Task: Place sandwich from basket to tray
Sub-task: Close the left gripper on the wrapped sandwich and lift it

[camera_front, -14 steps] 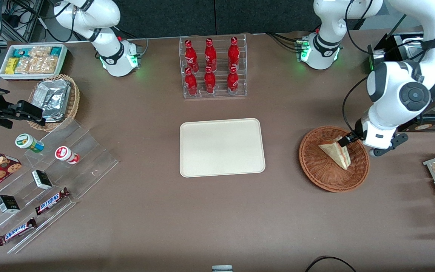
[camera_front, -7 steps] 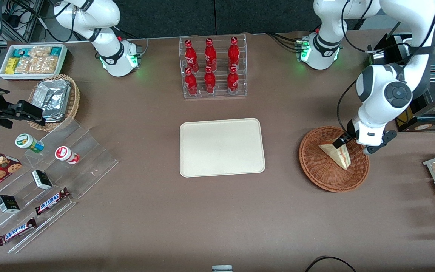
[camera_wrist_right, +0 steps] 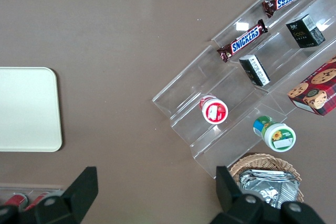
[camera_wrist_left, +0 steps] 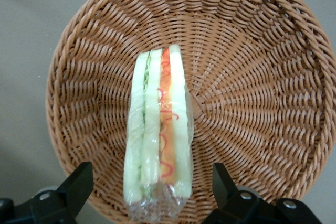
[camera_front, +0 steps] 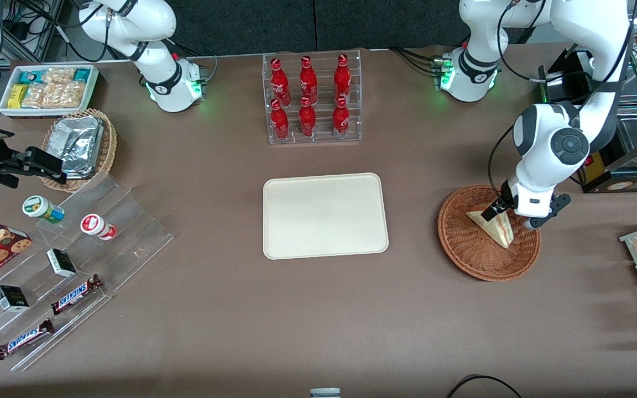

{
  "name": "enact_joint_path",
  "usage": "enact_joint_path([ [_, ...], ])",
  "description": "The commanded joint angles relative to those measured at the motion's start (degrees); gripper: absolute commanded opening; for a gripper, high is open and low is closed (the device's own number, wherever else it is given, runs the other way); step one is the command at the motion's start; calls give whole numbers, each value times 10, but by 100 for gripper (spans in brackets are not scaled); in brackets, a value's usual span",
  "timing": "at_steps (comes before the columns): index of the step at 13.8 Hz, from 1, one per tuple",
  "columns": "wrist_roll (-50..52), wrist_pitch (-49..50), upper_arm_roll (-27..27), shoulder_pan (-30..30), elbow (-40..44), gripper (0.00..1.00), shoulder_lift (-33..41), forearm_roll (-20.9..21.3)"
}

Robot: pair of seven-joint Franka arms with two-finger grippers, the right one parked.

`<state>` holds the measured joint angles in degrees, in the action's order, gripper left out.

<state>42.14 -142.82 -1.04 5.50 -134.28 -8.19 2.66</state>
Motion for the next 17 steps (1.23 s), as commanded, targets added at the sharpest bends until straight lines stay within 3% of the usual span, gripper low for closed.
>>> enact_joint_path([
  [1, 18, -36, 2, 1, -16, 100, -11, 5],
  [3, 18, -41, 2, 2, -14, 97, -20, 5],
  [4, 18, -47, 2, 2, -14, 80, -24, 5],
  [5, 18, -47, 2, 1, -14, 46, -24, 5],
  [6, 17, -46, 2, -1, -13, 28, -24, 5],
  [7, 18, -44, 2, -2, -10, 16, -24, 4],
  [11, 16, -12, 2, 1, 8, 9, 2, 3],
  [14, -3, 149, 18, 2, 83, 9, 33, 5],
  [17, 3, 318, 67, 2, 203, 9, 28, 5],
])
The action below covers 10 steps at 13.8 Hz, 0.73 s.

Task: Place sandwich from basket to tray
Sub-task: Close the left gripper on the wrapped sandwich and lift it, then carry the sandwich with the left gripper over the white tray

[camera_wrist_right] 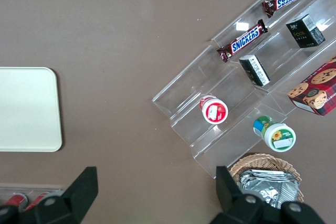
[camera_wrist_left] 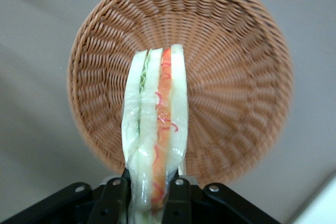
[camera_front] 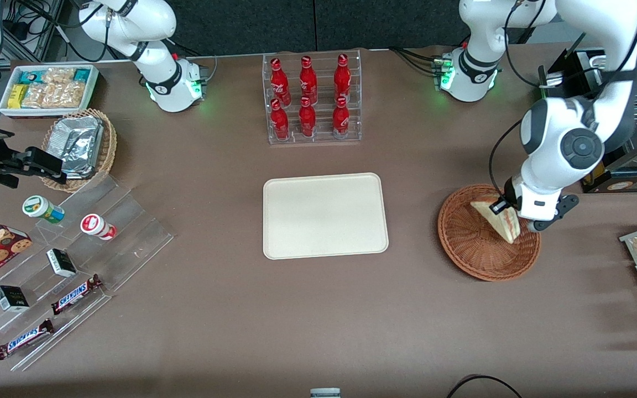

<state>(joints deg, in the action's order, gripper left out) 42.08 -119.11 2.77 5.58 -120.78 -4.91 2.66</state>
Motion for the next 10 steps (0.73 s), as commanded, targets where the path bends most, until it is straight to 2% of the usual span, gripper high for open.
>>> enact_joint_path([
  [1, 7, 111, 50, 1, 92, 9, -5, 5],
  [5, -2, 163, 133, 1, 136, 9, -8, 2],
  [8, 8, 150, 194, 19, 173, 9, -61, -2],
  [10, 38, 119, 196, 61, 192, 9, -97, -1],
])
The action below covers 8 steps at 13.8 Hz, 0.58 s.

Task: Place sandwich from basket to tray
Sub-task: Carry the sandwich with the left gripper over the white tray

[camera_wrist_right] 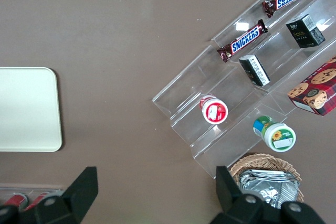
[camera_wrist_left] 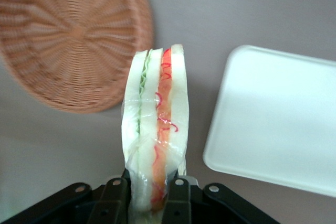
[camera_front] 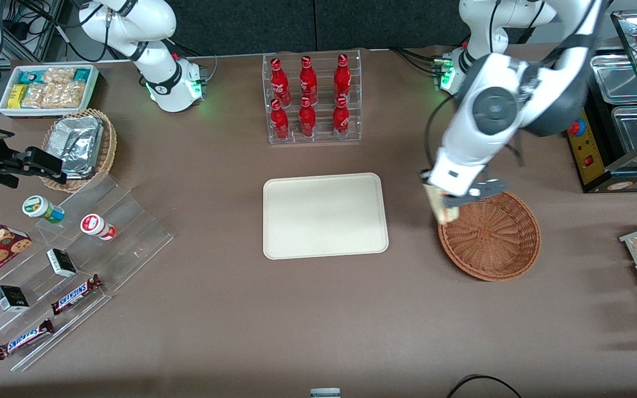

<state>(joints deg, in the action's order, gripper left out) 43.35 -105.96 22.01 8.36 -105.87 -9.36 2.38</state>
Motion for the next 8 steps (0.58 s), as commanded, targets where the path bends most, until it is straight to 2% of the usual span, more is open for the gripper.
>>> enact_joint_path([
  [1, 51, -37, 3, 53, 44, 9, -67, 6],
  [6, 102, -108, 1, 132, 47, 9, -128, 12],
  [8, 150, -118, 1, 157, 66, 10, -162, 58],
])
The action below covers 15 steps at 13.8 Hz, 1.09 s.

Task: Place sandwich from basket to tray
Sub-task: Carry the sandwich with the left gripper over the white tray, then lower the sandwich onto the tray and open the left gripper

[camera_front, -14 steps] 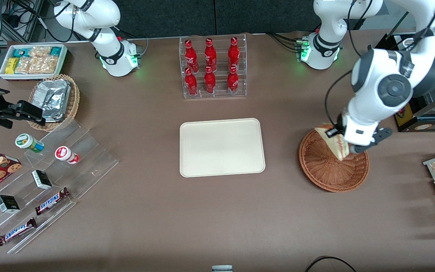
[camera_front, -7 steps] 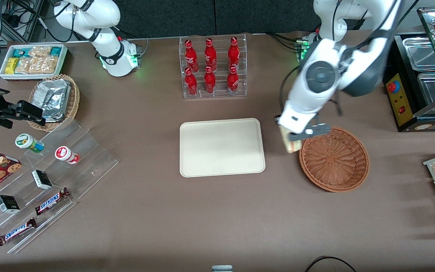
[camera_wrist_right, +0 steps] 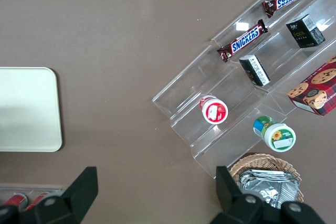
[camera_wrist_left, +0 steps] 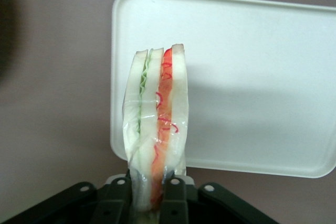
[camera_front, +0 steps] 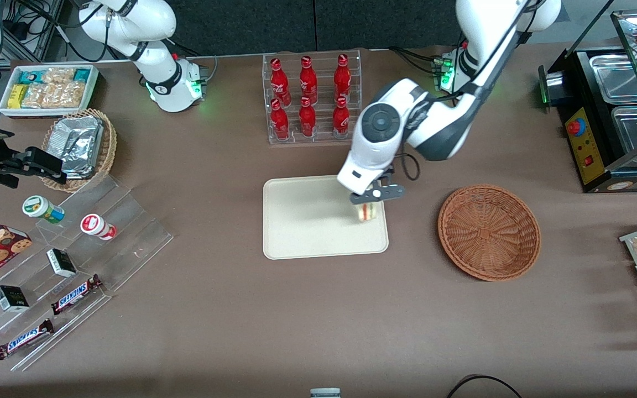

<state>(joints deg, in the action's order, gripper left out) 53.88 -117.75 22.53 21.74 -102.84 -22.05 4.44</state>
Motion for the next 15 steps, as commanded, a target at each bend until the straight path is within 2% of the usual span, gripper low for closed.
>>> enact_joint_path([
  [1, 68, 0, -4, 30, 53, 10, -57, 57],
  [6, 80, -4, -7, 80, 112, 10, -140, 76],
  [11, 104, -51, -7, 92, 114, 10, -175, 118],
  [13, 104, -55, -7, 99, 114, 11, -180, 119],
  [14, 103, -55, -7, 101, 115, 15, -182, 119],
  [15, 101, -55, -7, 101, 115, 37, -182, 120],
])
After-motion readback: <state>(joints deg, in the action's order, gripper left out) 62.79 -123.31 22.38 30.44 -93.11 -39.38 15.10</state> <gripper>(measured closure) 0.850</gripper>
